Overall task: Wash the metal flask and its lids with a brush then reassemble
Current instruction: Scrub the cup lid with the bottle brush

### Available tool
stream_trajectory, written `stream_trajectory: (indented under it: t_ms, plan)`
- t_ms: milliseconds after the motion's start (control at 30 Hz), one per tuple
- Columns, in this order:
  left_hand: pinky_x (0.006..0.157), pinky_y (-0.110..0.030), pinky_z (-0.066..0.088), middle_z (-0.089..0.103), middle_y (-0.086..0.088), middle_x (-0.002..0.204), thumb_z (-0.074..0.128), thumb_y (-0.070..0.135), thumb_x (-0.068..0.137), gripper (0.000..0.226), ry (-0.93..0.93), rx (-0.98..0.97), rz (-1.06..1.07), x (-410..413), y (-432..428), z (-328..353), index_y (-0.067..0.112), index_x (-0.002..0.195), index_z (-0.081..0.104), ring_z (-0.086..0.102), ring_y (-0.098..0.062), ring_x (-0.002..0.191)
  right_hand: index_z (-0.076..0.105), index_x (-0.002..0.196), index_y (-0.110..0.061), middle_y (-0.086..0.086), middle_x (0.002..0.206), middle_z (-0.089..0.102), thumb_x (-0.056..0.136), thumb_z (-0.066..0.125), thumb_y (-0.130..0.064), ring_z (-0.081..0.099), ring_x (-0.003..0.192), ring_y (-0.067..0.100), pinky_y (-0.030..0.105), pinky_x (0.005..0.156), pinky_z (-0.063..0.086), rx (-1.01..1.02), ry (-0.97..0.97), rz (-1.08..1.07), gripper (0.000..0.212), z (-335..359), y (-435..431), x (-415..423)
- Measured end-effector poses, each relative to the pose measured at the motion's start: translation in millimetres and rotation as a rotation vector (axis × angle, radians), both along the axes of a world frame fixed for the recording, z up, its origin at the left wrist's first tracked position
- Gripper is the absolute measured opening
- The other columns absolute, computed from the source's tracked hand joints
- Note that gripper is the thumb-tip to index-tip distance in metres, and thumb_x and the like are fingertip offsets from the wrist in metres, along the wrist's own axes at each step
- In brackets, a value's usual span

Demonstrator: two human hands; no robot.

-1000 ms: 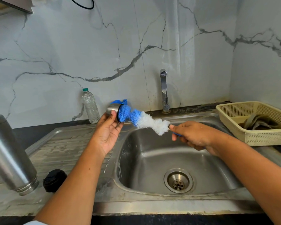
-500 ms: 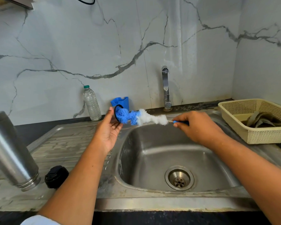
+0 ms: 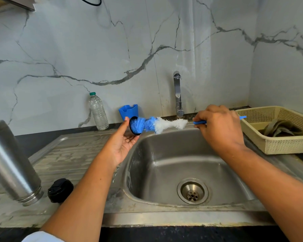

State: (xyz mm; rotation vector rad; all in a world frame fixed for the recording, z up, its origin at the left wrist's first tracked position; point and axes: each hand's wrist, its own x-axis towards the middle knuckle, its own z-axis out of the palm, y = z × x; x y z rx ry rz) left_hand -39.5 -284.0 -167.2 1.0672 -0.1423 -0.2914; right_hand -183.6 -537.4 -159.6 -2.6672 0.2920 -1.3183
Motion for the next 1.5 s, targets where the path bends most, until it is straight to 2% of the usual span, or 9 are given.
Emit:
stream_trajectory:
  t_ms: [133,300,500,567,667,800,1167,1333,1500]
  plan:
    - [0.097,-0.035,0.058,0.071,-0.021,0.125,0.072,0.035,0.087,0.054,-0.029,0.031,-0.074,0,0,-2,0.003,0.129,0.063,0.069,-0.027,0.119,0.079,0.101,-0.024,0.001,0.095,0.071,0.085,0.08,-0.034,0.06,0.091,0.031,0.039,0.075,0.045,-0.063,0.1,0.06,0.018,5,-5,-3]
    - [0.102,-0.036,0.055,0.074,-0.018,0.121,0.067,0.025,0.094,0.039,-0.043,-0.052,-0.041,3,6,2,0.004,0.127,0.062,0.07,-0.026,0.117,0.069,0.108,-0.034,-0.01,0.093,0.068,0.102,0.047,-0.057,0.063,0.091,0.02,0.035,0.069,0.05,0.053,0.425,0.112,0.033,10,-3,-5]
    - [0.092,-0.032,0.059,0.075,-0.013,0.12,0.064,0.016,0.096,0.033,-0.073,-0.072,-0.048,4,5,-1,0.007,0.127,0.061,0.071,-0.021,0.116,0.06,0.097,-0.016,0.001,0.078,0.066,0.104,0.049,-0.048,0.049,0.061,0.013,0.03,0.056,0.039,0.623,0.638,0.41,0.034,-4,-5,-4]
    - [0.091,-0.031,0.058,0.075,-0.012,0.12,0.063,0.016,0.098,0.028,-0.085,-0.094,-0.032,7,4,-1,0.008,0.125,0.062,0.07,-0.021,0.117,0.06,0.097,-0.018,-0.001,0.076,0.07,0.101,0.055,-0.05,0.049,0.057,0.011,0.027,0.054,0.038,0.648,0.642,0.459,0.032,-7,-3,-2]
    - [0.087,-0.03,0.061,0.076,-0.012,0.118,0.062,0.015,0.1,0.022,-0.088,-0.083,-0.015,9,4,-3,0.008,0.121,0.064,0.072,-0.02,0.114,0.06,0.095,-0.026,-0.005,0.085,0.066,0.091,0.071,-0.047,0.061,0.077,0.012,0.026,0.064,0.047,0.315,0.579,0.329,0.024,-9,-2,4]
    - [0.098,-0.034,0.058,0.075,-0.014,0.119,0.065,0.016,0.098,0.025,-0.075,-0.117,0.043,13,6,-4,0.006,0.121,0.064,0.073,-0.021,0.112,0.062,0.086,-0.032,-0.011,0.077,0.062,0.098,0.062,-0.046,0.058,0.072,0.009,0.026,0.059,0.042,0.192,0.518,0.268,0.018,-1,-2,1]
    - [0.104,-0.037,0.054,0.074,-0.014,0.122,0.066,0.015,0.096,0.032,-0.067,-0.105,0.059,20,7,-9,0.006,0.127,0.061,0.07,-0.024,0.117,0.076,0.088,-0.021,0.002,0.074,0.055,0.105,0.048,-0.046,0.047,0.069,0.017,0.031,0.066,0.04,0.587,0.586,0.471,0.041,5,3,-9]
    - [0.087,-0.026,0.05,0.078,0.005,0.094,0.075,0.024,0.088,0.02,-0.031,-0.075,0.217,26,13,-6,0.021,0.106,0.066,0.07,-0.011,0.095,0.076,0.094,-0.02,0.001,0.092,0.064,0.106,0.046,-0.043,0.055,0.084,0.01,0.027,0.073,0.041,0.687,0.558,0.427,0.039,12,-7,-15]
    - [0.093,-0.032,0.059,0.077,-0.009,0.109,0.074,0.016,0.092,0.026,0.014,-0.182,0.191,25,13,-5,0.009,0.116,0.066,0.071,-0.021,0.11,0.075,0.091,-0.024,-0.002,0.07,0.057,0.104,0.05,-0.044,0.046,0.061,0.012,0.029,0.06,0.04,0.643,0.575,0.431,0.034,3,-9,-7]
